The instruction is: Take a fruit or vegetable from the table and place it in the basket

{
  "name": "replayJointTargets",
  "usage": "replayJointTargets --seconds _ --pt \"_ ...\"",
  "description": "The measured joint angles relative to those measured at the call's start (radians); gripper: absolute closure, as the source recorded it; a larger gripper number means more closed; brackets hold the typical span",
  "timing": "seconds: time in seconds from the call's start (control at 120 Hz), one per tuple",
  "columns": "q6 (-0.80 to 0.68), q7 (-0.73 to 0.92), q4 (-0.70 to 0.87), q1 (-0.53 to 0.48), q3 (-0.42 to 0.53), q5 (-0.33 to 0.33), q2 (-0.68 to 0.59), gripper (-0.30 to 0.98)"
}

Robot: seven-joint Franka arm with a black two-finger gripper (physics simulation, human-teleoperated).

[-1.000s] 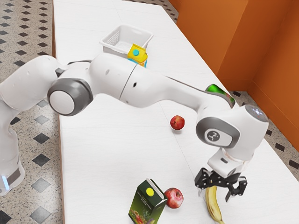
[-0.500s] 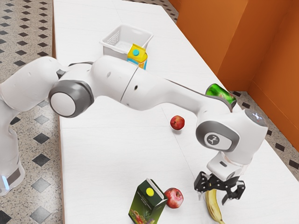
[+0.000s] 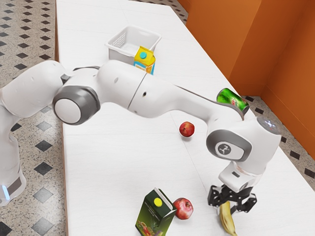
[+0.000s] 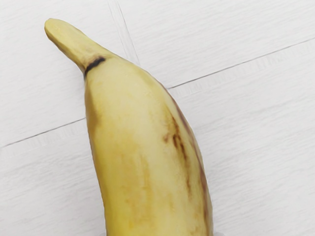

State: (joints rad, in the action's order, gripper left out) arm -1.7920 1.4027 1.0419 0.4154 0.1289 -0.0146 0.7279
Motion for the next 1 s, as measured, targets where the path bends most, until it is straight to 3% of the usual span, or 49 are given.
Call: replayJointTargets --seconds 0.35,0.467,0.65,1.0 --pt "-0.026 -0.013 -0.001 -0.002 -0.002 0.000 -0.017 0.52" --pt "0.009 -0.017 -0.003 -0.046 -0.011 0.000 -0.111 0.52" --pt "0.132 -0.015 -0.003 -0.308 -0.016 0.005 -0.302 0.51" --pt "0.255 0.009 -0.002 -0.861 -0.018 0.009 -0.325 0.52"
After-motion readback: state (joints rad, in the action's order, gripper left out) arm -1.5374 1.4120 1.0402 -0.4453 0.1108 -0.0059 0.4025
